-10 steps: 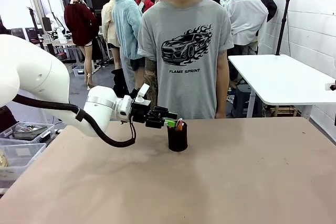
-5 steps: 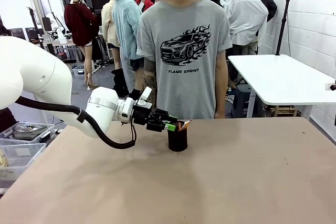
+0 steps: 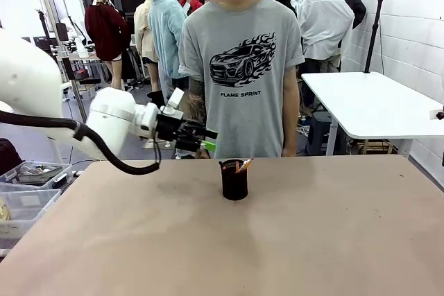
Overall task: Place the pens into the pen holder.
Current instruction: Pick up a writing instrument from the table and place it into the Pen holder.
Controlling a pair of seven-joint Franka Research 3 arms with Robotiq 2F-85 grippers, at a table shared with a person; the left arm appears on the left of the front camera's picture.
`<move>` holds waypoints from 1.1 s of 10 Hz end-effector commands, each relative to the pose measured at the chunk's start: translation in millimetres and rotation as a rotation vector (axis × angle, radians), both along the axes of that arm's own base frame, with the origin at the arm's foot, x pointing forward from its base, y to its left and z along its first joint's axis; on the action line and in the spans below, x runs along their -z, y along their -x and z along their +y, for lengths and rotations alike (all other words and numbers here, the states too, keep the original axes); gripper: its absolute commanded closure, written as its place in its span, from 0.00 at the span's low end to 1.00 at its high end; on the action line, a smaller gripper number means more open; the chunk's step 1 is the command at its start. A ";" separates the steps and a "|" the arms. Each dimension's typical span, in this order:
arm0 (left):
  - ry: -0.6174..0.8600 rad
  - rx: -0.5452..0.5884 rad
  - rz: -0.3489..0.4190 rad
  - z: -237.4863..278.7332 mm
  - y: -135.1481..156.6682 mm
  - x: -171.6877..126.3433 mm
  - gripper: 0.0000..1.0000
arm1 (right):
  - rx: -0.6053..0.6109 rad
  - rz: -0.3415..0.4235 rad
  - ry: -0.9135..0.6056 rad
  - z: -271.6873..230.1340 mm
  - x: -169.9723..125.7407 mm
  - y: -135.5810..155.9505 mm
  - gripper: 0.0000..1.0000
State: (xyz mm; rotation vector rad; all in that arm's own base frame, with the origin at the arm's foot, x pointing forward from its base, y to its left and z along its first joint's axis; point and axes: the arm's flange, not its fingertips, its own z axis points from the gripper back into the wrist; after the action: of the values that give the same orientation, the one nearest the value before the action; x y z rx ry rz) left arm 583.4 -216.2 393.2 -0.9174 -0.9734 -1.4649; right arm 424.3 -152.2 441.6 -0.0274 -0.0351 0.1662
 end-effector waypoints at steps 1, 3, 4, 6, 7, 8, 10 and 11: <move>-0.178 -0.090 0.097 46.0 23.0 -22.1 0.29 | -0.003 -0.002 0.028 -0.4 1.3 0.1 0.36; -0.488 -0.335 0.275 106.4 46.6 -44.0 0.29 | -0.003 -0.002 0.028 -0.4 1.3 0.1 0.36; -0.532 -0.385 0.329 125.7 59.6 -50.5 0.29 | -0.003 -0.002 0.028 -0.4 1.3 0.1 0.36; -0.828 -0.702 0.400 154.4 98.5 -43.2 0.29 | -0.003 -0.002 0.028 -0.4 1.3 0.1 0.36; -0.903 -0.825 0.419 166.9 116.8 -44.1 0.29 | -0.003 -0.002 0.028 -0.4 1.3 0.1 0.36; -0.894 -0.921 0.437 180.9 132.2 -45.3 0.29 | -0.003 -0.002 0.028 -0.4 1.3 0.1 0.36; -0.909 -1.127 0.389 198.5 158.2 -43.6 0.29 | -0.003 -0.002 0.028 -0.4 1.3 0.1 0.36; -0.929 -1.218 0.362 199.8 163.7 -39.7 0.29 | -0.003 -0.002 0.028 -0.4 1.3 0.1 0.36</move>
State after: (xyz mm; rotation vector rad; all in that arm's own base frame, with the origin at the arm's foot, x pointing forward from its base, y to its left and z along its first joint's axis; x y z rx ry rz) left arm 426.7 -8.8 432.6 0.0883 -0.3109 -0.5563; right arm 424.2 -152.5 441.6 -0.0270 -0.0353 0.1657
